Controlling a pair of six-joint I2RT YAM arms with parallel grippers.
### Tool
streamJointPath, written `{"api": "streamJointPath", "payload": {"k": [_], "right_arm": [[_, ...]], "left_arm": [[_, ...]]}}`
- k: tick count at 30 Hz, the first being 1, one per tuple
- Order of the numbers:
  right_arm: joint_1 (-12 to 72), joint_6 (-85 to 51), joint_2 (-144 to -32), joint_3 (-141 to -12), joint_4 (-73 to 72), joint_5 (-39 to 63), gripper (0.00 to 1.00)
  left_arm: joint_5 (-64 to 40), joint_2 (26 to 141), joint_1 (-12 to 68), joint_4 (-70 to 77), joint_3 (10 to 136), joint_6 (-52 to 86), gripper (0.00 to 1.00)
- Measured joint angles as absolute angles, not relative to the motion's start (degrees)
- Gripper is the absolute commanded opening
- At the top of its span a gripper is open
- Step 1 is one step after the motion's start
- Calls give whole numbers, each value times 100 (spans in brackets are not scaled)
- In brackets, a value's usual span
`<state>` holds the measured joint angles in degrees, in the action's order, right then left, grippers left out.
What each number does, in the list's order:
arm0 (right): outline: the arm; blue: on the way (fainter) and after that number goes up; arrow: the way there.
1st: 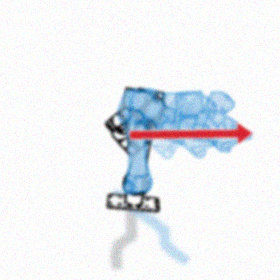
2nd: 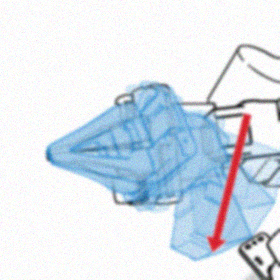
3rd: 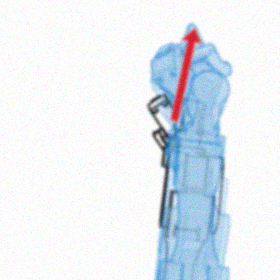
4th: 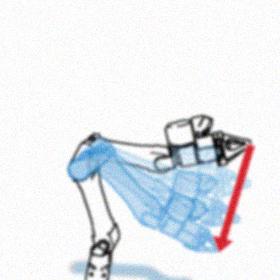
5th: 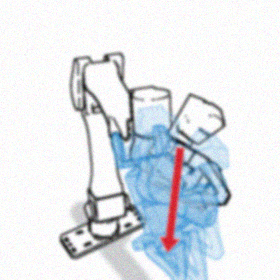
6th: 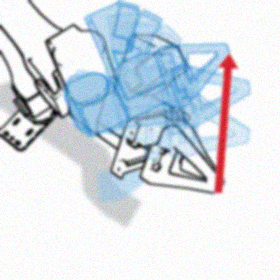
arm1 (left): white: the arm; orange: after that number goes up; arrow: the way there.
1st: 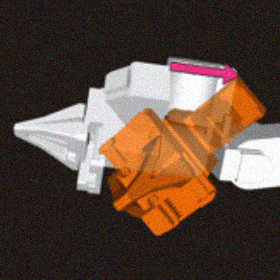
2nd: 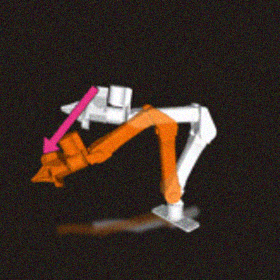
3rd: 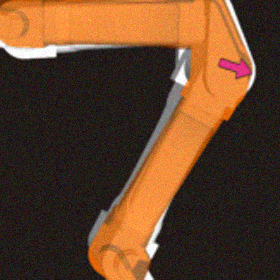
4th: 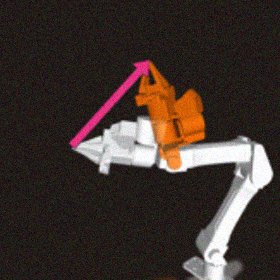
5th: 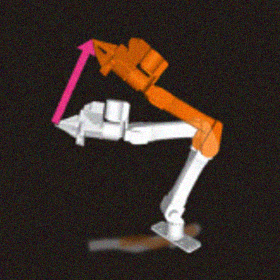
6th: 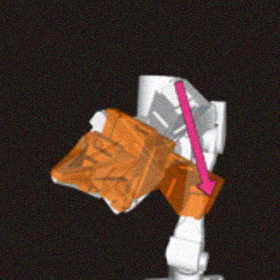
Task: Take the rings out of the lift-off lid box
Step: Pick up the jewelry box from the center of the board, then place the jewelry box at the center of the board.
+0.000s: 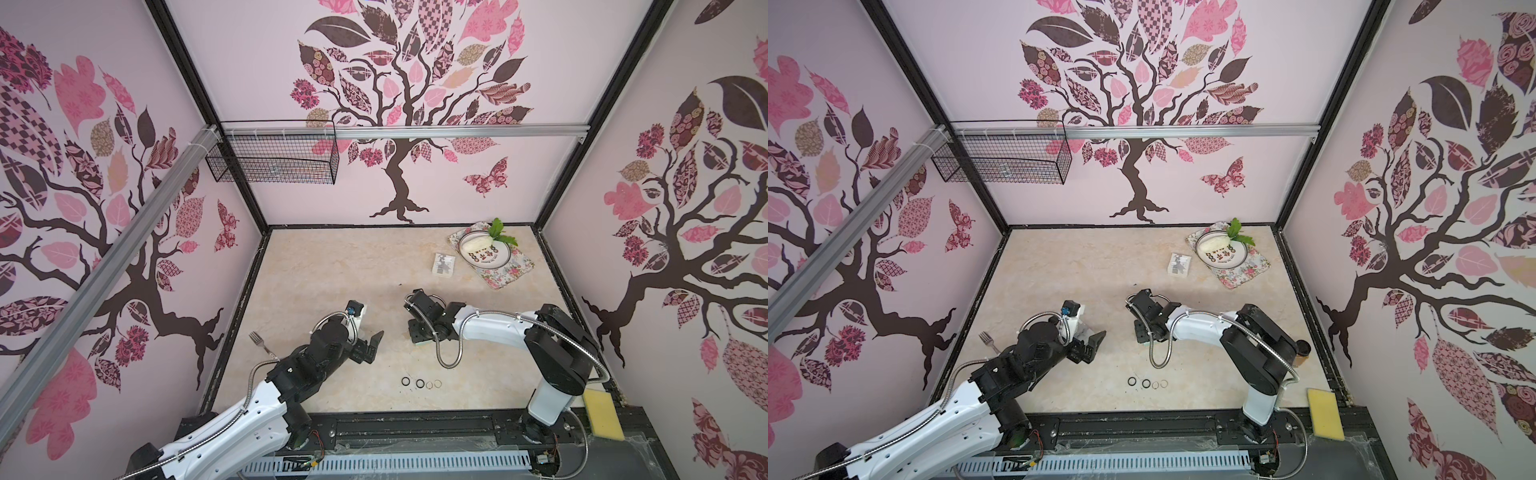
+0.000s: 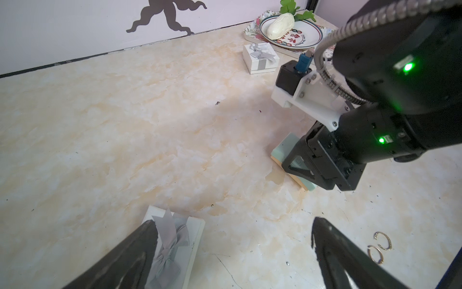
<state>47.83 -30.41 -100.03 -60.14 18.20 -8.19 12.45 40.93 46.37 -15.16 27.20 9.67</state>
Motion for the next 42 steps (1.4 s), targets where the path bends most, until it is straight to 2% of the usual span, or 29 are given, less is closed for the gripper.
{"api": "streamJointPath", "payload": {"k": [7, 13, 21, 25, 29, 30, 31, 34, 36, 42], "right_arm": [[3887, -2462, -10652, -7579, 1806, -703, 46], [3328, -2047, -12287, -9758, 2008, -574, 46], [2980, -1885, -14143, -12433, 3002, -703, 46], [2873, -1905, -14597, -12995, 3350, -753, 46], [2801, -1925, -14715, -13010, 3494, -777, 47], [2790, -1927, -14702, -12993, 3485, -790, 49], [2775, -1931, -14696, -12932, 3433, -792, 54], [2744, -1933, -14663, -12698, 3240, -827, 86], [2727, -1855, -14575, -12564, 3155, -803, 99], [2718, -1673, -13976, -11854, 3168, -504, 100]], "left_arm": [[1264, 4108, 4637, -1511, 2720, 965, 98], [1295, 4029, 4637, -1516, 2720, 963, 98], [1339, 3913, 4637, -1516, 2720, 965, 98], [1345, 3913, 4637, -1516, 2720, 965, 98], [1345, 3916, 4637, -1516, 2720, 963, 98], [1345, 3916, 4637, -1516, 2720, 963, 98], [1345, 3916, 4637, -1514, 2720, 963, 98], [1345, 3916, 4637, -1514, 2720, 963, 98], [1345, 3913, 4637, -1516, 2720, 963, 98], [1382, 3844, 4637, -1712, 2759, 965, 98]]}}
